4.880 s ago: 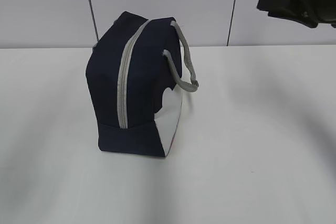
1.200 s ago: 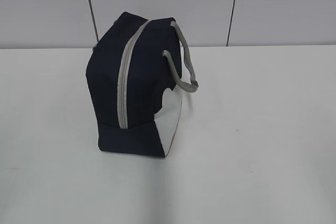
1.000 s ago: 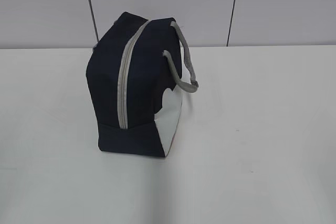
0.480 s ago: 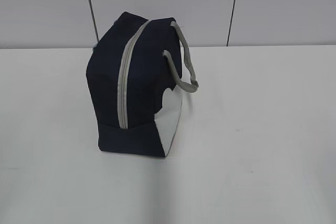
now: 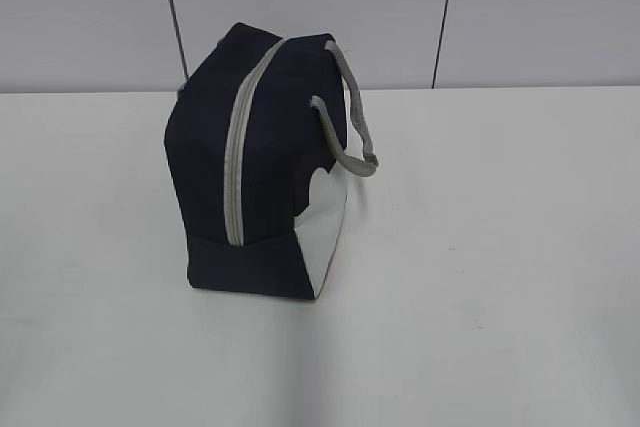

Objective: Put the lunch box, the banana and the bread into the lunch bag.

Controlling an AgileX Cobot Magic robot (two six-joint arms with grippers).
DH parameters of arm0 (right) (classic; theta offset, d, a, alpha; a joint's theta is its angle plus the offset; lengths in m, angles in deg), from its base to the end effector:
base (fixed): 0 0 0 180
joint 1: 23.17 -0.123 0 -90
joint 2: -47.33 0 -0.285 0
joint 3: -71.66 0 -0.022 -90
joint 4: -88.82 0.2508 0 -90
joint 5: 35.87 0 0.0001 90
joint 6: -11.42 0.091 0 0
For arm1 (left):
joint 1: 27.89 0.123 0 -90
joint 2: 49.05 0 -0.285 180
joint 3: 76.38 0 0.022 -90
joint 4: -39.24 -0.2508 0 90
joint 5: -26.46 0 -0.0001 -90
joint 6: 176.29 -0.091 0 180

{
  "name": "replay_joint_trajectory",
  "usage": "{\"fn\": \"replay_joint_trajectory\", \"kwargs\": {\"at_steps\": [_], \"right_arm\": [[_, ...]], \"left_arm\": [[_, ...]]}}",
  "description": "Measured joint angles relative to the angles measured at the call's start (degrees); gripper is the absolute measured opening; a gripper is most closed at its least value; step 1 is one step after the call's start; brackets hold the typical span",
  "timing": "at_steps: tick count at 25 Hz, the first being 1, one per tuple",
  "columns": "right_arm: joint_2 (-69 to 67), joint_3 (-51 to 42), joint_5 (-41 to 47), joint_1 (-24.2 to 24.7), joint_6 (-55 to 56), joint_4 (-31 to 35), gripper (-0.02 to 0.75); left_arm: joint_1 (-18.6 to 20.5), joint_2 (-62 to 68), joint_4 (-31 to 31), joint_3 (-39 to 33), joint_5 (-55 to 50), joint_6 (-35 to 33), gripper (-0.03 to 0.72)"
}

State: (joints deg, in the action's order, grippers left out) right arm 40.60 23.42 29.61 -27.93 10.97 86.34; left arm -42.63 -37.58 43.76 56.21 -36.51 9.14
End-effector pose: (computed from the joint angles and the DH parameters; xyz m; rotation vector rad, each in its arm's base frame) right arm -0.0116 -0.0046 0.2722 -0.0907 2.0995 -0.0069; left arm -0.0005 -0.0065 0.2802 0.1770 2.1316 -0.3033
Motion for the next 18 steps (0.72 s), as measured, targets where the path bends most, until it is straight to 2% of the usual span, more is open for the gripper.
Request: {"fn": "replay_joint_trajectory", "kwargs": {"at_steps": [5, 8, 11, 18], "right_arm": [[0.0, 0.0, 0.0, 4.4, 0.0, 0.0, 0.477], [0.0, 0.0, 0.0, 6.1, 0.0, 0.0, 0.477], [0.0, 0.0, 0.0, 7.8, 0.1, 0.0, 0.478], [0.0, 0.0, 0.0, 9.1, 0.1, 0.0, 0.478]], "left_arm": [[9.0, -2.4, 0.0, 0.0, 0.0, 0.0, 0.253], [12.9, -4.3, 0.0, 0.0, -0.1, 0.0, 0.253], [14.3, -4.6, 0.0, 0.0, -0.2, 0.0, 0.253], [14.6, -4.6, 0.0, 0.0, -0.2, 0.0, 0.250]]}}
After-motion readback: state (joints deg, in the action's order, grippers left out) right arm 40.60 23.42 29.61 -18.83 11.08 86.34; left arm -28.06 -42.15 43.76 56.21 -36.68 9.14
